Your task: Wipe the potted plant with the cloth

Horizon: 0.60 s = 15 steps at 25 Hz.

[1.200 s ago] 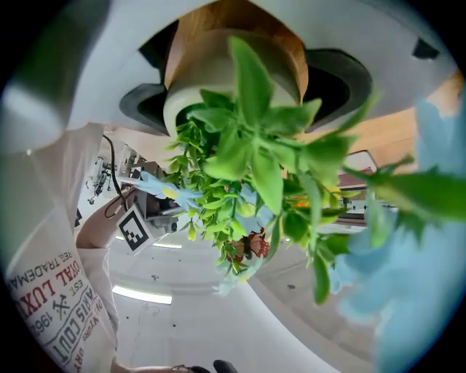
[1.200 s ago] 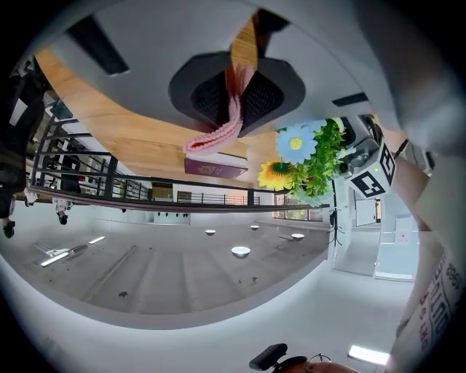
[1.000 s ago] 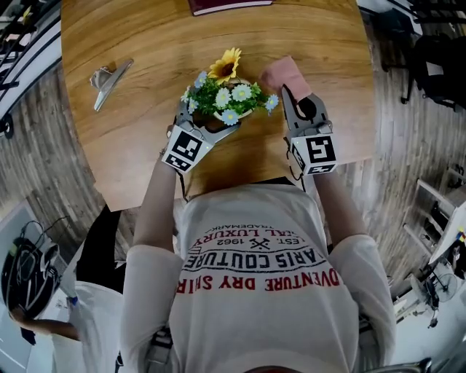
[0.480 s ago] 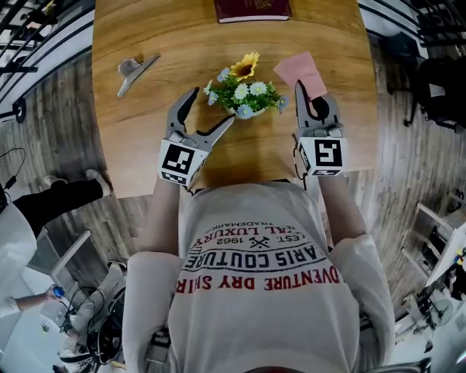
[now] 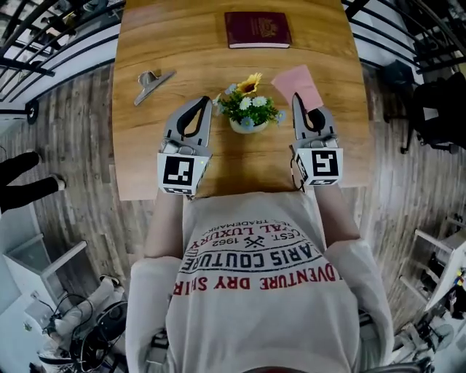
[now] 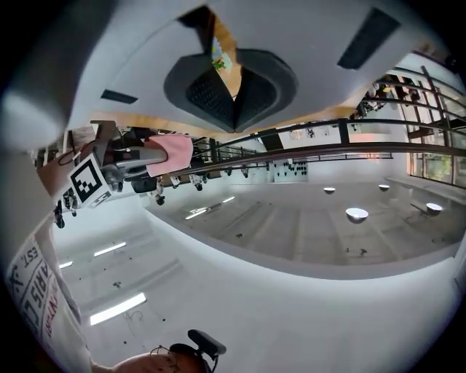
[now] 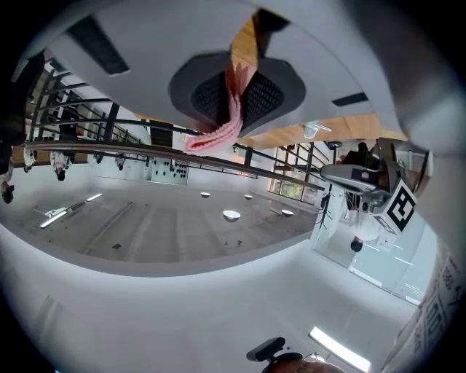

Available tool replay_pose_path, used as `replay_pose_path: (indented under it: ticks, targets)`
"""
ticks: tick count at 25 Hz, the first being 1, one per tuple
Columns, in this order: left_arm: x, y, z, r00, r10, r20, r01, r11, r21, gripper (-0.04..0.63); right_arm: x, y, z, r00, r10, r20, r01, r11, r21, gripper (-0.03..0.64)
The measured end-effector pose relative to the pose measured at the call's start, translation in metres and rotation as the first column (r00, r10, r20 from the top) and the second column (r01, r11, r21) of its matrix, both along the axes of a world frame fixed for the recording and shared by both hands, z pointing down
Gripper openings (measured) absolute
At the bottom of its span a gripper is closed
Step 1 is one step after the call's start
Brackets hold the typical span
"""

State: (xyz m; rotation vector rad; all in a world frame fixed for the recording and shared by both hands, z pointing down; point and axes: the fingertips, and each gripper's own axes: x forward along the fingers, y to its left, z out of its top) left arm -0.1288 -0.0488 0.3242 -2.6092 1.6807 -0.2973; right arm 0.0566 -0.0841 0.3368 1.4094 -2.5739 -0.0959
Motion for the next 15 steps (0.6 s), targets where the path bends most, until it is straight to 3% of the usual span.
replay_pose_path:
  ticks: [3,7,15]
  targets:
    - [-0.004,0.003,-0.018,1.0,-0.021,-0.003,0.021,0.999,0.025,0.017,-0.007,0.005,-0.013,0.999,-0.04,-0.014,0.041,0.999,0.027,0.035]
    - [0.002,0.014,-0.033,1.0,0.013,-0.014,-0.012,0.999,0.037,0.017,-0.014,0.018,-0.022,0.996,-0.075,-0.039,0.077,0.995,0.056,0.035]
    - [0.008,0.021,-0.045,1.0,0.004,-0.029,-0.003,0.999,0.034,0.017,-0.022,0.035,-0.034,0.993,-0.12,-0.002,0.12,0.991,0.06,0.035]
